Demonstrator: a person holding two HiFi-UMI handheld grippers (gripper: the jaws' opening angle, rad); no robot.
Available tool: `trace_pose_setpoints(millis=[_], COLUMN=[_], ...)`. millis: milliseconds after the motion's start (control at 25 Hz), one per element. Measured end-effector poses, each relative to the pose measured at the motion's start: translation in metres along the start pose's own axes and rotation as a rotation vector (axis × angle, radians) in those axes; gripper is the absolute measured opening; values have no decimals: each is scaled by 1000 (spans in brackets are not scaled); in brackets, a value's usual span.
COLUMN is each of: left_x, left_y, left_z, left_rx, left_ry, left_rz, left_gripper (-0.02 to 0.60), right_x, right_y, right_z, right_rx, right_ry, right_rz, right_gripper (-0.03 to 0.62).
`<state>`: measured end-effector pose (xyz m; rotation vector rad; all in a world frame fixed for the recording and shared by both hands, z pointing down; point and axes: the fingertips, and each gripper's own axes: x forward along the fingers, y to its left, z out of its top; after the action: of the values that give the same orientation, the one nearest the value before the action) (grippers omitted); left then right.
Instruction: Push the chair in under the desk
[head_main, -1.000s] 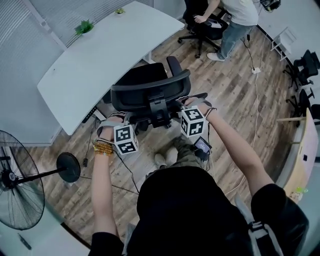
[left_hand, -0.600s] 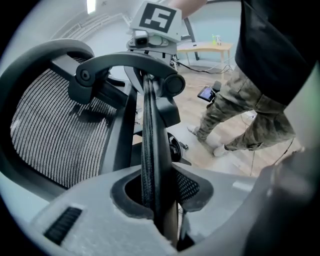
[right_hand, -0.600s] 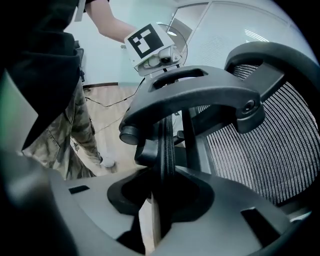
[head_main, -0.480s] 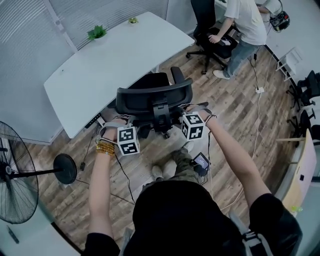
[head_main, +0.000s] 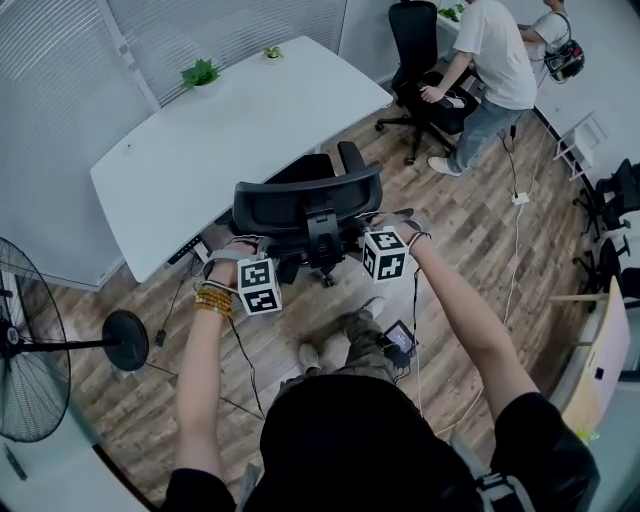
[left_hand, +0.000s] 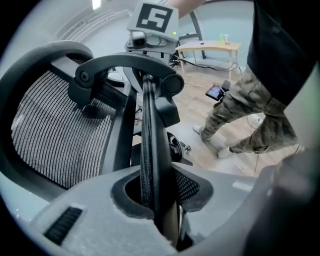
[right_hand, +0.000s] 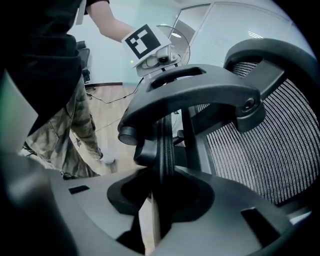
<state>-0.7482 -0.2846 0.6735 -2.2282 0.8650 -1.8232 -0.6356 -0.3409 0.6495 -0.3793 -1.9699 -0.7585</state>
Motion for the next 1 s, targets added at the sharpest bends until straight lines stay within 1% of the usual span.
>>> trace_pose_setpoints(millis=[120, 360, 520, 640, 1000], left_x=[3, 4, 12, 16, 25], left_y=[7, 6, 25, 39, 55], left_z=[0, -6, -1, -3, -8], left_rx=[-10, -20, -29, -25, -47], left_ry=[6, 16, 13, 13, 26], left_rz=[5, 15, -2, 12, 14], left_gripper=[95, 95, 94, 95, 94], right_x=[1, 6, 7, 10, 16], right_y=[-8, -11, -30, -42, -63], right_z=[-4, -2, -13, -16, -21], right_rx=[-8, -33, -32, -29, -50], right_ry=[-1, -4, -8, -6, -6], right_rz=[5, -6, 5, 8, 15], right_gripper=[110, 110, 110, 110, 110])
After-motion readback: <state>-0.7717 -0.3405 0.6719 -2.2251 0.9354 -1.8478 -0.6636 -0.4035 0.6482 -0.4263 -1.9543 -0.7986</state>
